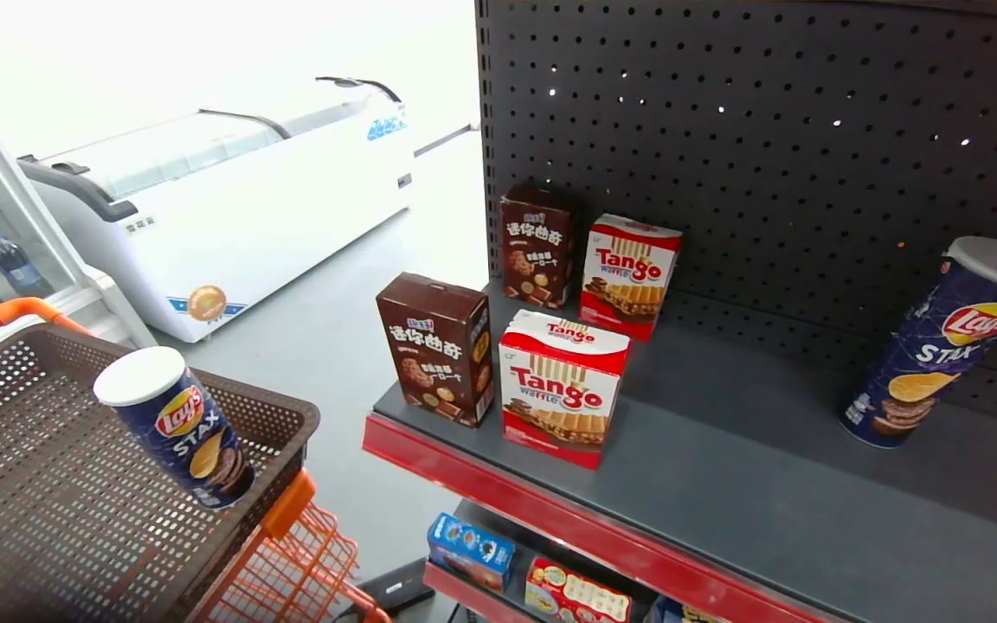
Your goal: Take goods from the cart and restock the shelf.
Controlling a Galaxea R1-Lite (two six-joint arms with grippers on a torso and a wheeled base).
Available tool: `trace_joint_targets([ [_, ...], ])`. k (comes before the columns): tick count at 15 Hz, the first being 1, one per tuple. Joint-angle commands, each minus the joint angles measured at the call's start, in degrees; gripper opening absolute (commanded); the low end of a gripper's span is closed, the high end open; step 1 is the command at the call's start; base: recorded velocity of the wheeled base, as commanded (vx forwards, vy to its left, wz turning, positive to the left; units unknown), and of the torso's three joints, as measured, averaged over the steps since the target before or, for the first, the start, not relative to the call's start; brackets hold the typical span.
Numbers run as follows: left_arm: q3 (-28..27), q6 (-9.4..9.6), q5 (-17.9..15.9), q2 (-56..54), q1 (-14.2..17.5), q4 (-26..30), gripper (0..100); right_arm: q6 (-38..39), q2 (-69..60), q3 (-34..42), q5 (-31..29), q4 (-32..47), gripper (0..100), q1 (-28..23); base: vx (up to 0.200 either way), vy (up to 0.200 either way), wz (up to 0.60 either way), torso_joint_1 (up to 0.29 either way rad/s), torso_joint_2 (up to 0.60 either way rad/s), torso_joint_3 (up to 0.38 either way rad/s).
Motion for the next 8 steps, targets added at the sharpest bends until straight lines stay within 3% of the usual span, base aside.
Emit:
trace_joint_targets([
  [1,0.0,-0.07,0.1,0.1,0.0,0.0,100,-0.1,0.1,0.0,0.0,0.0,100,0.0,0.000,0.000,0.00,0.000,0.00,0.000],
  [6,-0.2,0.20,-0.2,0.1,0.0,0.2,100,-0.1,0.1,0.0,0.0,0.0,100,0.0,0.000,0.000,0.00,0.000,0.00,0.000],
  [7,-1.3,0.28,0.2,0.6,0.2,0.4,100,-0.1,0.1,0.0,0.0,0.0,100,0.0,0.000,0.000,0.00,0.000,0.00,0.000],
  [8,-7.0,0.72,0.2,5.7,-0.2,1.1,100,0.0,0.1,0.0,0.0,0.0,100,0.0,0.000,0.000,0.00,0.000,0.00,0.000],
])
